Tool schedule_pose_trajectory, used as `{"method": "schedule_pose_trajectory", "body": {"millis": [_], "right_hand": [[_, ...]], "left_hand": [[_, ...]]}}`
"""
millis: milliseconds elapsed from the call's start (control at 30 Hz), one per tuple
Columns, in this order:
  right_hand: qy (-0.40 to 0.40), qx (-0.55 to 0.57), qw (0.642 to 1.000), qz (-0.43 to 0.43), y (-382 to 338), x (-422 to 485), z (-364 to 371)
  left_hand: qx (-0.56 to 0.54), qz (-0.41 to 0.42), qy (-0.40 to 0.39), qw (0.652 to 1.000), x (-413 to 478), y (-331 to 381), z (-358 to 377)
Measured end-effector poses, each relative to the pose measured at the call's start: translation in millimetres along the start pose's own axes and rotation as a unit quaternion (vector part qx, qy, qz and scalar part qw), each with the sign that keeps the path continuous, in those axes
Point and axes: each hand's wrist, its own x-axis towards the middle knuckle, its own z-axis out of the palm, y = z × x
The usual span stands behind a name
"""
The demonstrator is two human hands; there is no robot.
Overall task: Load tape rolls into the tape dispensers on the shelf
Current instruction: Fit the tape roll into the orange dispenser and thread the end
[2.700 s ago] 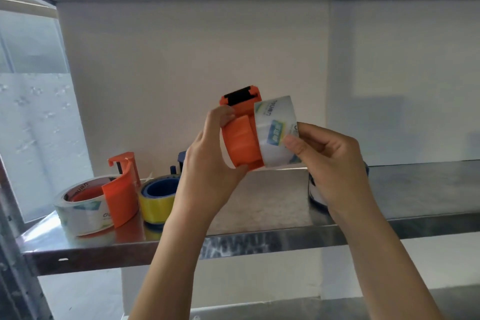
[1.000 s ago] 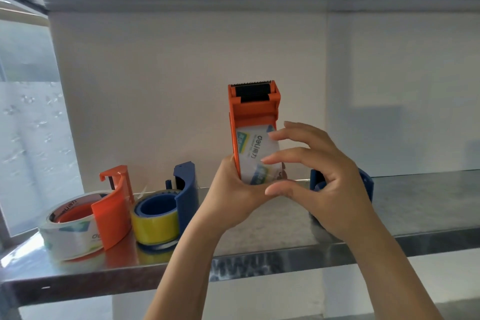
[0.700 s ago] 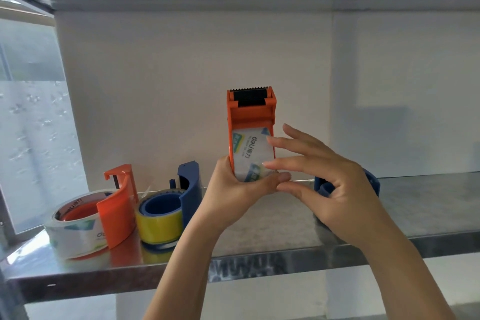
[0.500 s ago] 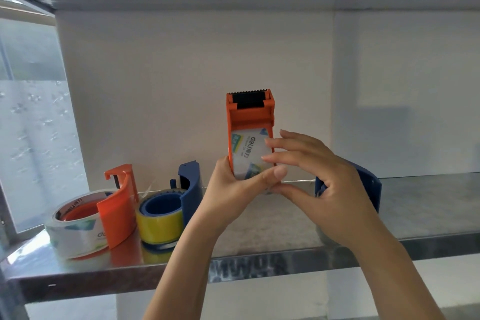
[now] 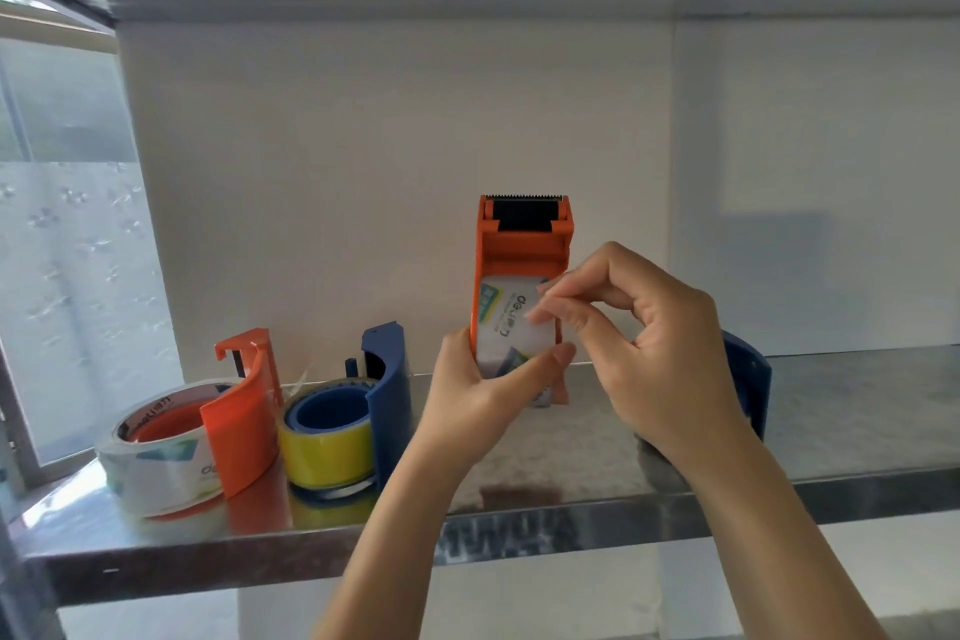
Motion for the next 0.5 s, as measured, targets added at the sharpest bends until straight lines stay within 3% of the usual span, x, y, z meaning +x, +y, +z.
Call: {"method": "schedule_pose_trajectory", "body": {"millis": [200,500], "right_hand": [[0.001,0.050,0.999,0.015,-8,10,7],[0.040,0.129,0.991,0.027,-21,36,-6]], "left_hand": [[0.032,0.014,0.049,0.998,1,-4,2],[0.041,-0.024,0.006,0.999,-10,-2,2]]}}
